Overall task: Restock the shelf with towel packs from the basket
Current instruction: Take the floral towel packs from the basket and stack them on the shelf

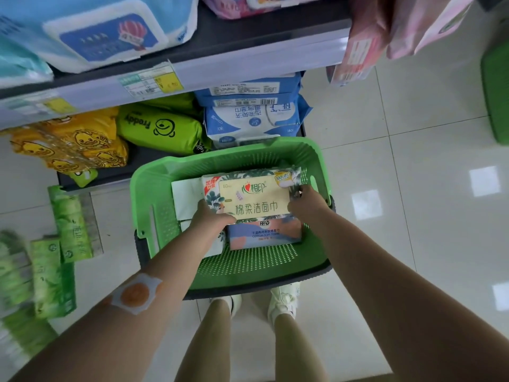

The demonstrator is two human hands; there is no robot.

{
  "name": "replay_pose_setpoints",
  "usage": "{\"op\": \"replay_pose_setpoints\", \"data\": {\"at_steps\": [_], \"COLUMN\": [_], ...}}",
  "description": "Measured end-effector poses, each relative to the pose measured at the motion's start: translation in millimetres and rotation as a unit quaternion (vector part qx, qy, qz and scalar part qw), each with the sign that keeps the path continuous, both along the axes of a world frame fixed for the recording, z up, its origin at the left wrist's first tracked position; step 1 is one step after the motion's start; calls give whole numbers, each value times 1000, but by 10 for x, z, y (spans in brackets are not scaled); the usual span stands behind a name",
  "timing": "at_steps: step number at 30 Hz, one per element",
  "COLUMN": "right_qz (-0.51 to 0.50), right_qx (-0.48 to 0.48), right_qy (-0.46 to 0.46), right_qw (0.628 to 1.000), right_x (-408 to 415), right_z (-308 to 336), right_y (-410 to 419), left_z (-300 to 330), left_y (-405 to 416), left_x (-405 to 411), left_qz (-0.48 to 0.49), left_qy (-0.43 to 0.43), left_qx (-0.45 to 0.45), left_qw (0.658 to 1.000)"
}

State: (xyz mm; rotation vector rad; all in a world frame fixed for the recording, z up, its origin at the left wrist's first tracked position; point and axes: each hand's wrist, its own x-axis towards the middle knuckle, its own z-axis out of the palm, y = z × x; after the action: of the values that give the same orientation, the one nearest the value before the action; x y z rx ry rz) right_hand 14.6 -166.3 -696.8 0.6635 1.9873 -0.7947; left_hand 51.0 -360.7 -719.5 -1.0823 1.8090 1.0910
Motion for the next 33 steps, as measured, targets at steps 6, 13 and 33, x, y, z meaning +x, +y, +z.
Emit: {"op": "replay_pose_setpoints", "data": {"at_steps": [6, 13, 33], "right_qz": [-47, -40, 23], "right_qx": [-21, -24, -54], "right_qy": [86, 186, 502], "right_qw": [995, 981, 863], "right_x": [202, 171, 321], "right_z": [644, 1528, 4222], "right_y": [8, 104, 78], "left_z": [697, 1590, 4260], "left_y": [-39, -72, -91], "left_x": [194, 111, 214], "left_qz": [-3, -13, 27], "left_qy": [51, 120, 352], "left_qx": [10, 51, 123], "left_qw": [999, 991, 928]}}
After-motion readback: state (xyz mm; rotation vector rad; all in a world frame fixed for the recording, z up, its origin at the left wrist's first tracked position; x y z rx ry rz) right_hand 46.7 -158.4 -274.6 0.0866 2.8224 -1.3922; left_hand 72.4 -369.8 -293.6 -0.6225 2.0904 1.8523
